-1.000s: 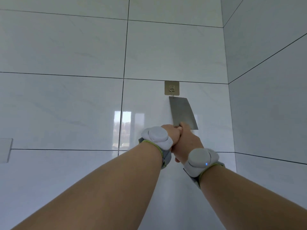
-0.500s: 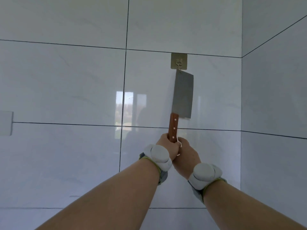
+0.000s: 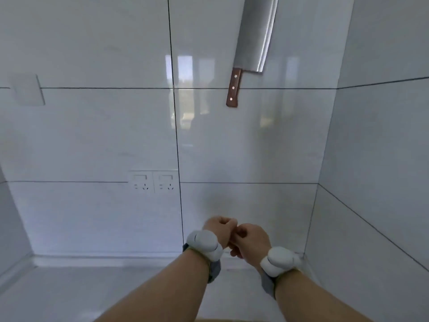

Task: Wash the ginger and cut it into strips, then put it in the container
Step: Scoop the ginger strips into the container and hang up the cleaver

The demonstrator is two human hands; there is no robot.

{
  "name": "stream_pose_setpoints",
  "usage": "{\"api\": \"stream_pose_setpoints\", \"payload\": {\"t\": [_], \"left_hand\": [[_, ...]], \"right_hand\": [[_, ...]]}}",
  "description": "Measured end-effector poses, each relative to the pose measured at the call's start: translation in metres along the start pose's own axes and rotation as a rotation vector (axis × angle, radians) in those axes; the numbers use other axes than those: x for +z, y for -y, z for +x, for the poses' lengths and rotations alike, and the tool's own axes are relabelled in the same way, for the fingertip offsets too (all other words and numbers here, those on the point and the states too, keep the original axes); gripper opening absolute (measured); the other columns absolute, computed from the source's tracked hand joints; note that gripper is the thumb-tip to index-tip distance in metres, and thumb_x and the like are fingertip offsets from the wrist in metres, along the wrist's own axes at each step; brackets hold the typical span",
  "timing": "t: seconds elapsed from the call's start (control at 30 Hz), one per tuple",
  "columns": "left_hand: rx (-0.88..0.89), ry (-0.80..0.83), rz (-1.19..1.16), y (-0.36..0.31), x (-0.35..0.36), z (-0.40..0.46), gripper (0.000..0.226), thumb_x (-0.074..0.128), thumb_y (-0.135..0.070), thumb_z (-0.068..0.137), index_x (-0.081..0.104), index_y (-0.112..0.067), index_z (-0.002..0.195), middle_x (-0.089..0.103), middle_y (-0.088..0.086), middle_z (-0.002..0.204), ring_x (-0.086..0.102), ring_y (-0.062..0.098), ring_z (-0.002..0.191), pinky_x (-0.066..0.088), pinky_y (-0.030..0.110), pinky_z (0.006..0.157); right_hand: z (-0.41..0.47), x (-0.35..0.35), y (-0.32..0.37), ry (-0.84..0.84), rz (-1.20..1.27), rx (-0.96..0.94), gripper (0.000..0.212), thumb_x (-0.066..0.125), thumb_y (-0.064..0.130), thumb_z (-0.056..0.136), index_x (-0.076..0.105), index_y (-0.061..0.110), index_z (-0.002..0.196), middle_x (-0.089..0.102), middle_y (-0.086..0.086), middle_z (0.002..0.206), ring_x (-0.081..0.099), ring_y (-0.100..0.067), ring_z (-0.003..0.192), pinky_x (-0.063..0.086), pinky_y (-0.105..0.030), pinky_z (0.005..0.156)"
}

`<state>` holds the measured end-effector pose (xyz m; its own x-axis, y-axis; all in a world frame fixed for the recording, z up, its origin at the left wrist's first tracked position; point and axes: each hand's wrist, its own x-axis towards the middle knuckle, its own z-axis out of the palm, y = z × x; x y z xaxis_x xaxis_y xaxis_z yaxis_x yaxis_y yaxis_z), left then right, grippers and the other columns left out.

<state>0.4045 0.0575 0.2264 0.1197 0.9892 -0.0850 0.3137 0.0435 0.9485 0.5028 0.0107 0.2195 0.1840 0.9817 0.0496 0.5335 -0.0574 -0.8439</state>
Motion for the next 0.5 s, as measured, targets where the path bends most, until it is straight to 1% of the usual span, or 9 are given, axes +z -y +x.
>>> {"api": "stream_pose_setpoints", "payload": {"t": [0.07, 0.1, 0.17, 0.23, 0.3, 0.37, 0.43, 0.47, 0.5], "left_hand": [[-0.096, 0.017, -0.009, 0.038, 0.006, -0.026, 0.020, 0.061, -0.026, 0.087, 0.070, -0.008, 0.086, 0.069, 0.011, 0.079, 0.064, 0.027, 0.072, 0.058, 0.043, 0.076], [-0.134, 0.012, -0.020, 0.054, 0.006, -0.038, 0.023, 0.060, -0.028, 0.089, 0.070, -0.008, 0.086, 0.069, 0.011, 0.079, 0.065, 0.028, 0.074, 0.058, 0.043, 0.076], [-0.192, -0.006, -0.034, 0.083, 0.005, -0.057, 0.029, 0.057, -0.033, 0.091, 0.069, -0.008, 0.084, 0.070, 0.010, 0.080, 0.068, 0.029, 0.081, 0.056, 0.042, 0.076], [-0.238, -0.014, 0.000, 0.105, 0.002, -0.069, 0.034, 0.052, -0.039, 0.092, 0.069, -0.013, 0.079, 0.072, 0.009, 0.083, 0.069, 0.030, 0.087, 0.056, 0.042, 0.079], [-0.266, -0.017, 0.085, 0.122, -0.003, -0.083, 0.036, 0.047, -0.042, 0.093, 0.068, -0.018, 0.076, 0.072, 0.006, 0.082, 0.069, 0.028, 0.084, 0.055, 0.039, 0.079], [-0.292, -0.012, 0.226, 0.143, -0.007, -0.092, 0.032, 0.047, -0.041, 0.093, 0.067, -0.019, 0.080, 0.068, 0.002, 0.077, 0.063, 0.023, 0.072, 0.053, 0.034, 0.076], [-0.321, -0.005, 0.357, 0.161, -0.009, -0.098, 0.023, 0.052, -0.036, 0.092, 0.066, -0.018, 0.088, 0.067, 0.002, 0.078, 0.059, 0.020, 0.066, 0.053, 0.032, 0.074], [-0.343, 0.014, 0.383, 0.168, -0.009, -0.101, 0.017, 0.054, -0.030, 0.092, 0.066, -0.018, 0.094, 0.068, 0.003, 0.081, 0.061, 0.020, 0.069, 0.054, 0.032, 0.075], [-0.369, 0.052, 0.411, 0.175, -0.008, -0.103, 0.014, 0.055, -0.022, 0.093, 0.065, -0.017, 0.101, 0.068, 0.006, 0.090, 0.064, 0.021, 0.078, 0.053, 0.032, 0.078]], "right_hand": [[-0.022, 0.018, -0.025, 0.089, 0.012, 0.071, 0.026, 0.056, 0.020, 0.094, 0.070, 0.005, 0.079, 0.073, -0.012, 0.070, 0.070, -0.023, 0.060, 0.057, -0.034, 0.061], [-0.031, 0.026, -0.035, 0.126, -0.005, 0.081, 0.026, 0.054, 0.020, 0.096, 0.070, 0.005, 0.082, 0.073, -0.012, 0.072, 0.071, -0.022, 0.060, 0.057, -0.032, 0.061], [-0.047, 0.040, -0.048, 0.204, -0.084, 0.069, 0.029, 0.051, 0.026, 0.099, 0.070, 0.007, 0.088, 0.074, -0.009, 0.076, 0.072, -0.022, 0.065, 0.058, -0.031, 0.066], [-0.059, 0.049, -0.058, 0.273, -0.187, 0.056, 0.031, 0.049, 0.033, 0.101, 0.068, 0.010, 0.091, 0.073, -0.006, 0.080, 0.070, -0.018, 0.068, 0.057, -0.030, 0.070], [-0.072, 0.059, -0.069, 0.345, -0.275, 0.053, 0.032, 0.050, 0.037, 0.100, 0.068, 0.013, 0.090, 0.073, -0.005, 0.086, 0.069, -0.018, 0.075, 0.055, -0.031, 0.074], [-0.082, 0.067, -0.081, 0.400, -0.355, 0.076, 0.032, 0.050, 0.037, 0.099, 0.071, 0.014, 0.097, 0.073, -0.007, 0.098, 0.068, -0.022, 0.090, 0.053, -0.033, 0.082], [-0.089, 0.071, -0.091, 0.455, -0.432, 0.102, 0.034, 0.049, 0.036, 0.100, 0.070, 0.013, 0.114, 0.070, -0.007, 0.115, 0.065, -0.024, 0.104, 0.050, -0.031, 0.088], [-0.093, 0.071, -0.094, 0.485, -0.461, 0.113, 0.037, 0.048, 0.036, 0.101, 0.069, 0.012, 0.120, 0.068, -0.006, 0.122, 0.063, -0.024, 0.109, 0.049, -0.030, 0.090], [-0.097, 0.071, -0.098, 0.510, -0.484, 0.133, 0.039, 0.048, 0.037, 0.101, 0.067, 0.012, 0.124, 0.065, -0.005, 0.128, 0.062, -0.023, 0.113, 0.048, -0.028, 0.090]]}}
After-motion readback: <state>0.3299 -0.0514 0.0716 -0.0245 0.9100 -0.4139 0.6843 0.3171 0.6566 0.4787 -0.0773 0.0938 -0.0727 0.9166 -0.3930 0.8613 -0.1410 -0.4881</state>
